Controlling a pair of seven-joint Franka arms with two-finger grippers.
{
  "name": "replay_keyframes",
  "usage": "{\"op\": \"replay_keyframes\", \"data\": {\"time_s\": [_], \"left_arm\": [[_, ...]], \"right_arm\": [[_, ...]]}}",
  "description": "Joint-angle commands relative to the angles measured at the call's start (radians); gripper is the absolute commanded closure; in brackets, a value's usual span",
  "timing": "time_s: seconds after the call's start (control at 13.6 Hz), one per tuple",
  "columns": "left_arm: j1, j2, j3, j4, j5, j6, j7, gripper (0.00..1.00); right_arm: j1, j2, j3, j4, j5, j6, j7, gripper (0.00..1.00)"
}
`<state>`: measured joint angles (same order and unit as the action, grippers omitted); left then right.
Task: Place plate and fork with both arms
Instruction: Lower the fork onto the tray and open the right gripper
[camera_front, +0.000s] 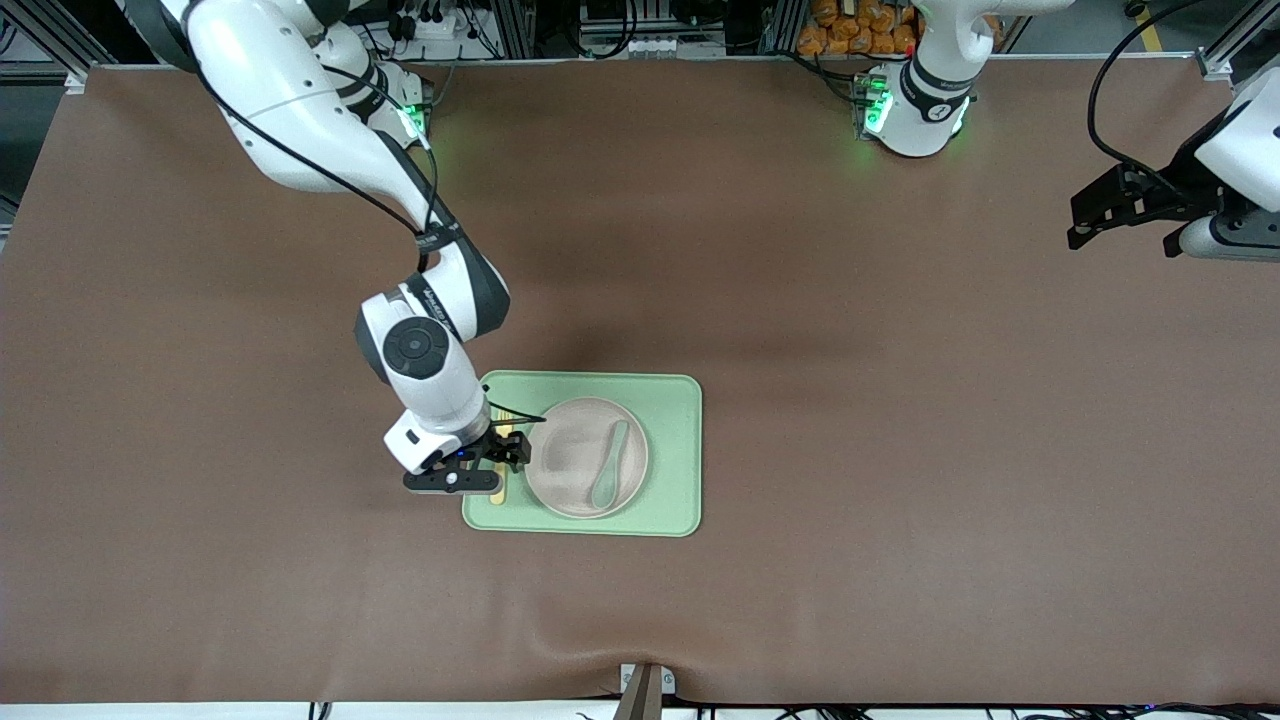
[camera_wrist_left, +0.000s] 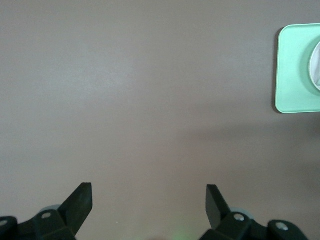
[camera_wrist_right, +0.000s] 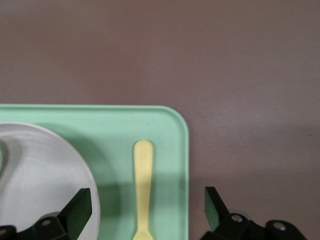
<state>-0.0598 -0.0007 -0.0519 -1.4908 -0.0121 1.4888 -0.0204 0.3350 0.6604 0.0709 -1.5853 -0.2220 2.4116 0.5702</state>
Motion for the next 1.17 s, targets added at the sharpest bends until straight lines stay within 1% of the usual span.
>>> {"op": "replay_keyframes", "data": {"time_s": [0.0, 0.22, 0.37, 0.51, 0.73, 1.03, 1.1], "left_arm": [[0.009, 0.001, -0.008, 0.006, 0.027, 0.004, 0.016, 0.0], [0.009, 0.001, -0.006, 0.006, 0.029, 0.005, 0.016, 0.0], [0.009, 0.001, -0.006, 0.006, 0.029, 0.008, 0.016, 0.0], [0.009, 0.001, -0.008, 0.006, 0.029, 0.008, 0.016, 0.0], [0.011, -0.001, -0.009, 0.006, 0.029, 0.008, 0.014, 0.0], [0.014, -0.001, -0.009, 0.006, 0.029, 0.008, 0.014, 0.0], [0.02, -0.001, -0.011, 0.006, 0.029, 0.008, 0.016, 0.0]], "right_arm": [[-0.053, -0.103, 0.015, -0.028, -0.013, -0.092, -0.003, 0.0], [-0.099, -0.189, 0.017, -0.028, -0.013, -0.205, -0.068, 0.0], [-0.135, -0.237, 0.015, -0.032, 0.01, -0.267, -0.13, 0.0], [-0.181, -0.289, 0.015, -0.044, 0.029, -0.296, -0.191, 0.0], [-0.232, -0.396, 0.014, -0.116, 0.049, -0.298, -0.239, 0.0], [-0.281, -0.557, 0.01, -0.284, 0.049, -0.293, -0.285, 0.0], [-0.29, -0.593, 0.01, -0.306, 0.049, -0.298, -0.303, 0.0]]}}
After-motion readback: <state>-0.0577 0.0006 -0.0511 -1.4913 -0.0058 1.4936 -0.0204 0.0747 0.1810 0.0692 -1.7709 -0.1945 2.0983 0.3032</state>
